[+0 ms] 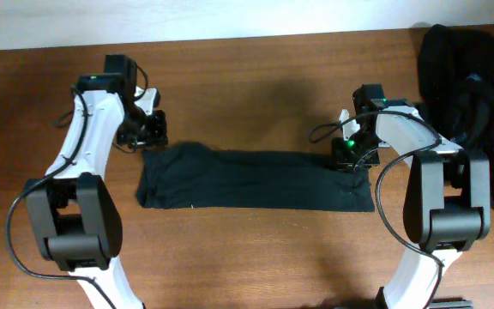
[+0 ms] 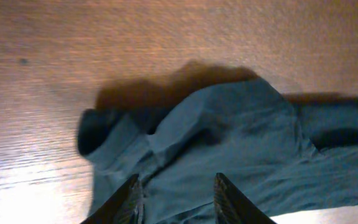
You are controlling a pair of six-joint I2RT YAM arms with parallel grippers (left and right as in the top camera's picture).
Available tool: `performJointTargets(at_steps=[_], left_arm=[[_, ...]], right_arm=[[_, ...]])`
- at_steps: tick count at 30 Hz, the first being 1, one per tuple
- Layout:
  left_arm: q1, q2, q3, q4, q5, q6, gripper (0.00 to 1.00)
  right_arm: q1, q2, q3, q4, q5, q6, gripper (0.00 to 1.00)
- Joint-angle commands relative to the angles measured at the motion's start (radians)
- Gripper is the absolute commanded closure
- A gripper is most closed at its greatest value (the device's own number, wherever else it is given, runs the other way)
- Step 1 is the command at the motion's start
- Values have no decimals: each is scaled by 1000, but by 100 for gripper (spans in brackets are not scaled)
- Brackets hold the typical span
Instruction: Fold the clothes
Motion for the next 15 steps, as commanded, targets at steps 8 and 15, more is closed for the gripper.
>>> performJointTargets(at_steps=[8, 15], left_arm=[[-16, 0, -158, 157, -29, -10, 62], [-16, 0, -231, 274, -43, -10, 62]], right_arm=[[3, 2, -23, 3, 29, -6, 64], [3, 2, -23, 2, 29, -6, 64]])
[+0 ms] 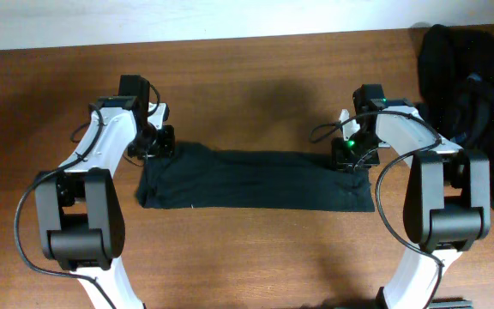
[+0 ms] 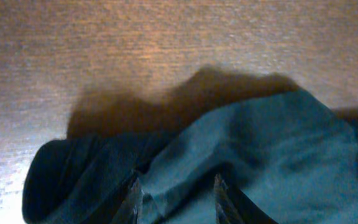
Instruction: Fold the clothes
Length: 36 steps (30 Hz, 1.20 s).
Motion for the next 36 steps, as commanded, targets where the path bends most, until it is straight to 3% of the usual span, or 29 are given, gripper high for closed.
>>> performJointTargets(at_steps=[1, 9, 30, 36], left_arm=[[4, 0, -26, 29, -12, -10, 62], [4, 2, -55, 65, -83, -10, 62], [3, 2, -117, 166, -40, -10, 63], [20, 1, -99, 172, -40, -10, 75]], right_arm=[[3, 2, -23, 3, 29, -6, 64], [3, 2, -23, -4, 29, -6, 64], [3, 2, -23, -12, 28, -6, 64], [3, 2, -23, -13, 28, -6, 64]])
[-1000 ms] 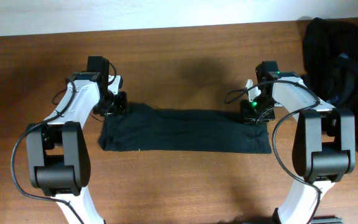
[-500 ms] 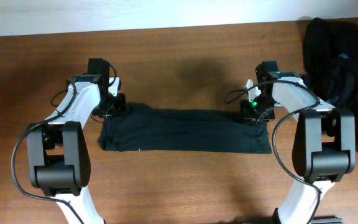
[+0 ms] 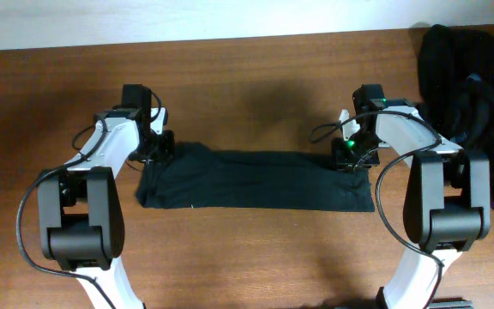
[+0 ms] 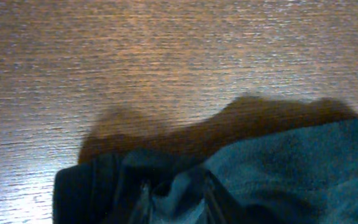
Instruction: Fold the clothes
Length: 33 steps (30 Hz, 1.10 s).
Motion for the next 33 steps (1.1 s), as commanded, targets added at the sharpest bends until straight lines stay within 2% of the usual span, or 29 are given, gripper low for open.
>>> performJointTargets(at_steps=[1, 13, 21, 33], left_arm=[[17, 1, 9, 3, 13, -6, 76], [21, -45, 31, -23, 27, -6, 91], [21, -140, 32, -61, 69, -6, 92], [21, -143, 32, -285, 69, -33, 95]], right_arm=[[3, 2, -23, -9, 28, -6, 64], [3, 2, -23, -12, 29, -6, 64], [3, 2, -23, -11, 29, -6, 64], [3, 2, -23, -12, 29, -6, 64]])
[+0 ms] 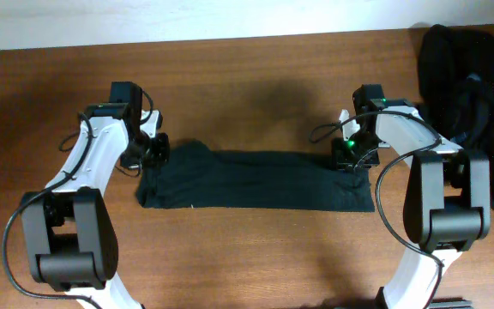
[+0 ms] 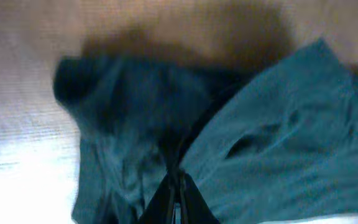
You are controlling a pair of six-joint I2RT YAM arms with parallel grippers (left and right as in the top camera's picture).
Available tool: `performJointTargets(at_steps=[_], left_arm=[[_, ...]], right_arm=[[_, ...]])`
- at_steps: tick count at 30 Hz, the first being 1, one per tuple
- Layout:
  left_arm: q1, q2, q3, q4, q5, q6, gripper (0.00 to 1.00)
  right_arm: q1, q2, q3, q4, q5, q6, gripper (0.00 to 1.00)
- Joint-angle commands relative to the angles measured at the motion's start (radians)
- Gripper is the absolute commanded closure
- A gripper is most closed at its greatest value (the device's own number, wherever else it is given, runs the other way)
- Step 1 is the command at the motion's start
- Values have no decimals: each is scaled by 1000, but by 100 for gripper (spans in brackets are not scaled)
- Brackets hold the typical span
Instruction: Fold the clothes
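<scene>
A dark teal garment (image 1: 256, 180) lies as a long flat strip across the middle of the table. My left gripper (image 1: 150, 150) is at its upper left corner. In the left wrist view my left gripper (image 2: 178, 182) has its jaws closed together on a fold of the garment (image 2: 272, 143), which is bunched and wrinkled around them. My right gripper (image 1: 350, 154) rests on the garment's upper right corner. The overhead view does not show how its jaws stand.
A heap of black clothes (image 1: 466, 86) fills the table's right end, close to the right arm. Bare brown table (image 1: 247, 257) lies in front of and behind the garment.
The left jaws stood open astride the garment's corner edge; now they are shut on the fabric. The left gripper sits slightly further left, and the right arm has not moved.
First the left gripper was open just left of the garment's upper left corner. Then it was over that corner, then low with its fingers around the edge. Now it is shut on the corner. The right gripper stayed at the upper right corner throughout.
</scene>
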Motion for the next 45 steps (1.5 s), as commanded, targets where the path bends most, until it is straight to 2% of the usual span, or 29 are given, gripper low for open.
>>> performJointTargets(at_steps=[1, 20, 23, 33, 37, 45], left_arm=[[6, -17, 11, -32, 14, -14, 95], [6, -17, 11, -188, 1, -14, 95], [6, -17, 11, -213, -44, -14, 95], [6, -17, -75, -192, -65, -22, 95], [6, -17, -93, -178, -45, -36, 99], [6, -18, -97, -232, -82, -36, 99]], right_arm=[[3, 2, -23, -11, 29, -6, 64], [3, 2, -23, -14, 29, -6, 64], [3, 2, -23, -15, 29, -6, 64], [3, 2, -23, -16, 29, -6, 64], [3, 2, -23, -15, 29, -6, 64], [3, 2, -23, -15, 28, -6, 64]])
